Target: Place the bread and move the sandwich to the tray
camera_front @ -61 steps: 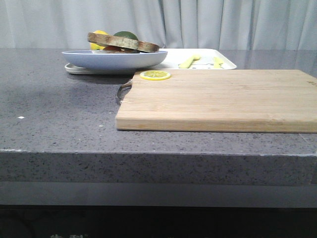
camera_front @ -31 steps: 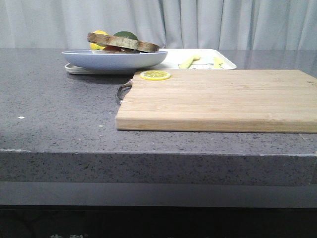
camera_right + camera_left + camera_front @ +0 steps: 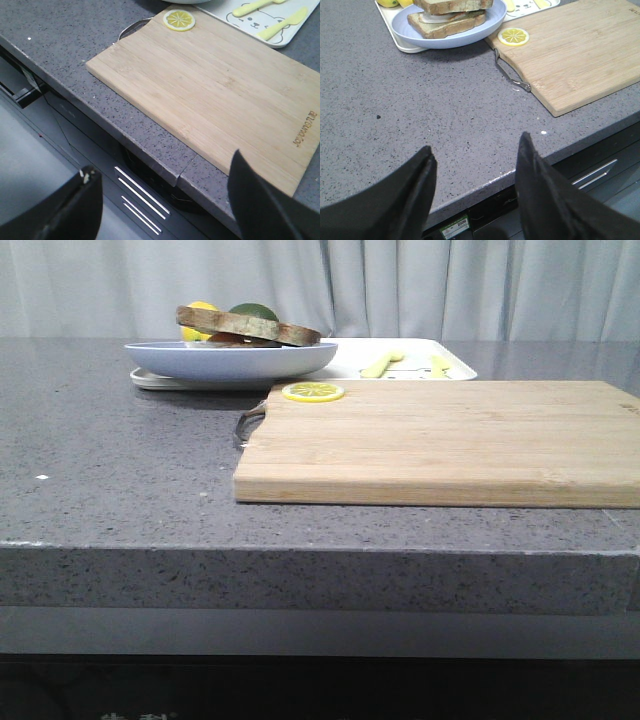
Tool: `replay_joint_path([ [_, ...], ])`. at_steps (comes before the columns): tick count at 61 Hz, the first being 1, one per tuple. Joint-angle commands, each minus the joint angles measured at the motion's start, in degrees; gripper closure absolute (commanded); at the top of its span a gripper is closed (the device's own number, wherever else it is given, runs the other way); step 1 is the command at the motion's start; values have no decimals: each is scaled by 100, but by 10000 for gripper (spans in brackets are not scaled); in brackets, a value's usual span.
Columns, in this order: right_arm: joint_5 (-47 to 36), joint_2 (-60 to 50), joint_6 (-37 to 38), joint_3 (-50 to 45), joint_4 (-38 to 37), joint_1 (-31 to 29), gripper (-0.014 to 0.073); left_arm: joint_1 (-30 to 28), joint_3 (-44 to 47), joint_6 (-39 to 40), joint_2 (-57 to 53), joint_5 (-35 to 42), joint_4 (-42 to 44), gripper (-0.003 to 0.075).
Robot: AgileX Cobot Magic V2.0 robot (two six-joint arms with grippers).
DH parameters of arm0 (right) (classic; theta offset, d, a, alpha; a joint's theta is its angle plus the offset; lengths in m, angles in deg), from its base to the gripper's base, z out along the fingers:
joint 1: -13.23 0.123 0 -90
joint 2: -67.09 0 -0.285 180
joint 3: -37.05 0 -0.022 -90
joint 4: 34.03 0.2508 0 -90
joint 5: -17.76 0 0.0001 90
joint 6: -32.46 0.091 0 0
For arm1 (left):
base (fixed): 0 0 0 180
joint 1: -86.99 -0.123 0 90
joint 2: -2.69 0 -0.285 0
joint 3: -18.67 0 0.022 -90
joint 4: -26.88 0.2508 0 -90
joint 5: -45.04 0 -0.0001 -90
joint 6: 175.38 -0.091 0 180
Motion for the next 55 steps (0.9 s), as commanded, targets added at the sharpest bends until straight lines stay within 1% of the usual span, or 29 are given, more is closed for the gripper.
replay_joint_path([
  [1,-423,18,-9,120,-43,0,127,44,-131,59,25,425,-19,395],
  [5,-423,18,-9,120,-43,0,208,44,-131,59,25,447,-19,446],
  [14,-418,18,-9,120,-43,0,482,44,-131,59,25,517,-19,614],
  [20,-418,18,-9,120,-43,0,604,44,-131,59,25,503,-5,711],
  [22,-418,18,-9,120,-43,0,640,44,-131,59,25,503,-5,735],
  [24,-411,18,-9,120,-43,0,664,44,-131,59,25,503,-5,738],
  [55,-411,18,-9,120,-43,0,662,44,-131,59,25,514,-5,738],
])
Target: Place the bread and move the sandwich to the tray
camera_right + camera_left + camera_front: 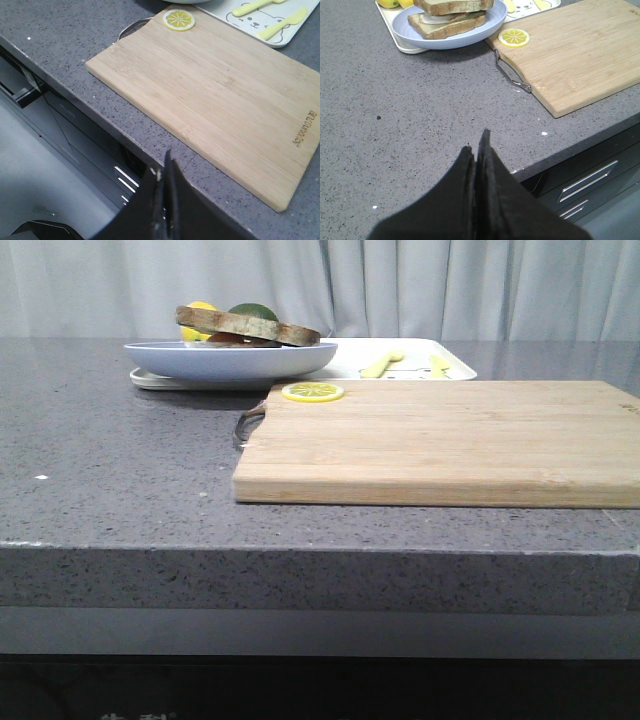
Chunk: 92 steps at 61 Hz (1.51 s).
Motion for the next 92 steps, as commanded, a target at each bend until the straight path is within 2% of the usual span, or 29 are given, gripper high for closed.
replay_joint_path([
  [1,-411,18,-9,120,-43,0,662,44,-146,55,34,469,-15,738],
  [8,-411,18,-9,120,-43,0,662,31,-136,55,-9,469,-15,738],
  [16,-417,18,-9,120,-43,0,662,-409,52,15,-267,794,112,738],
  [23,-417,18,-9,120,-43,0,662,-1043,675,15,-749,1560,112,738],
  [33,-417,18,-9,120,-43,0,662,-1855,1976,15,-1595,3149,-68,738],
  [39,-417,18,-9,120,-43,0,662,-2100,2645,15,-2075,3665,-178,738],
  [48,-417,18,-9,120,-43,0,662,-2164,3386,15,-2643,4262,-331,738],
  [53,-402,18,-9,120,-43,0,662,-2164,3656,161,-2607,4518,-301,738],
  [66,-402,18,-9,120,-43,0,662,-2164,3893,1405,-2620,4584,649,738],
  [76,-402,18,-9,120,-43,0,662,-2164,4091,1379,-2620,4981,515,738],
  [92,-402,18,-9,120,-43,0,662,-2164,4091,771,-2620,4952,85,738],
])
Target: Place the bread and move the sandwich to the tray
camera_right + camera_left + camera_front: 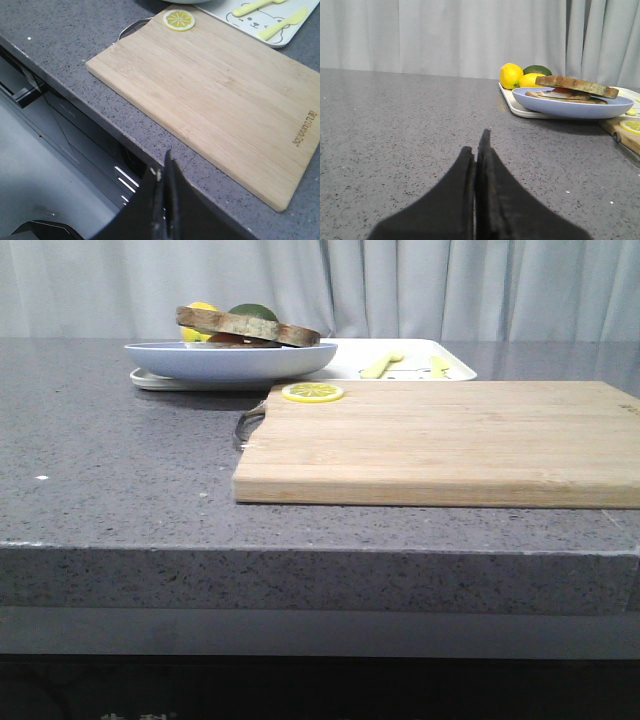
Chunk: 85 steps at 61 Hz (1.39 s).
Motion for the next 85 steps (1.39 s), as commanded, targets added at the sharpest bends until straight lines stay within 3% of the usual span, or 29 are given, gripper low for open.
replay_joint_path([
  [1,-402,18,-9,120,-43,0,662,-18,40,-165,-126,510,-152,738],
  [85,-427,-109,-9,40,-55,-77,662,-18,40,-124,-113,335,-212,738],
])
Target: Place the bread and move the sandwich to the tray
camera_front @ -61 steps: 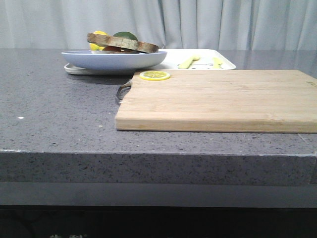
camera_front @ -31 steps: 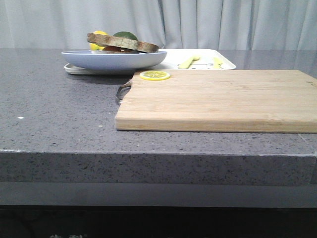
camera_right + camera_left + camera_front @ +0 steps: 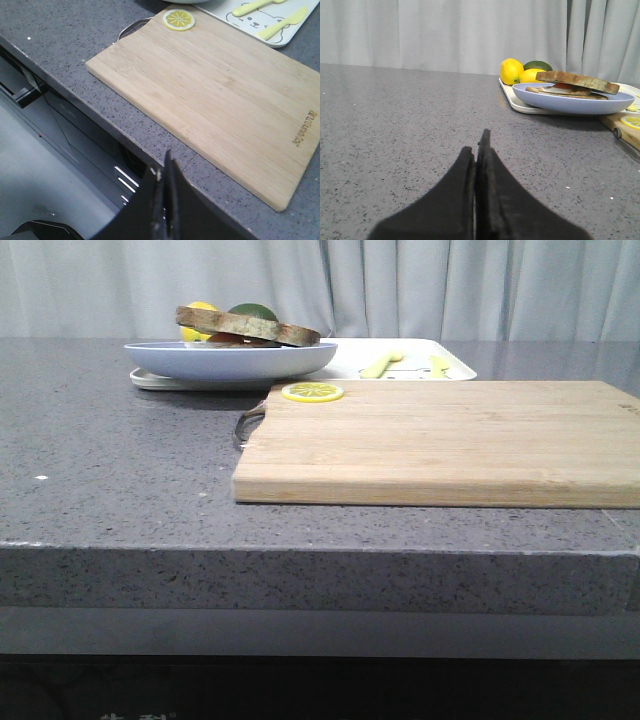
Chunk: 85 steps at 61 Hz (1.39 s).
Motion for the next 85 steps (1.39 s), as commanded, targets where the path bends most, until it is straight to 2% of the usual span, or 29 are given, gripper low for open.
replay_joint_path([
  [1,-433,-107,-9,27,-36,-122,662,-18,40,35,-113,409,-48,738],
  [7,-737,-452,-9,-310,-106,-703,662,-18,40,35,-113,409,-48,738],
  [17,-2294,-1280,-9,-1361,-106,-1731,662,-18,40,35,-113,409,-48,738],
  [28,-4139,-2074,-9,-2757,-99,-2497,662,-18,40,35,-113,409,-48,738],
  [36,-4846,-2468,-9,-3559,-85,-2880,662,-18,40,35,-113,409,-48,738],
  [58,-5279,-3011,-9,-4710,-78,-3158,662,-18,40,35,-113,417,-48,738],
  [85,-5240,-3011,-9,-4699,-78,-3217,662,-18,40,35,-113,417,-48,738],
])
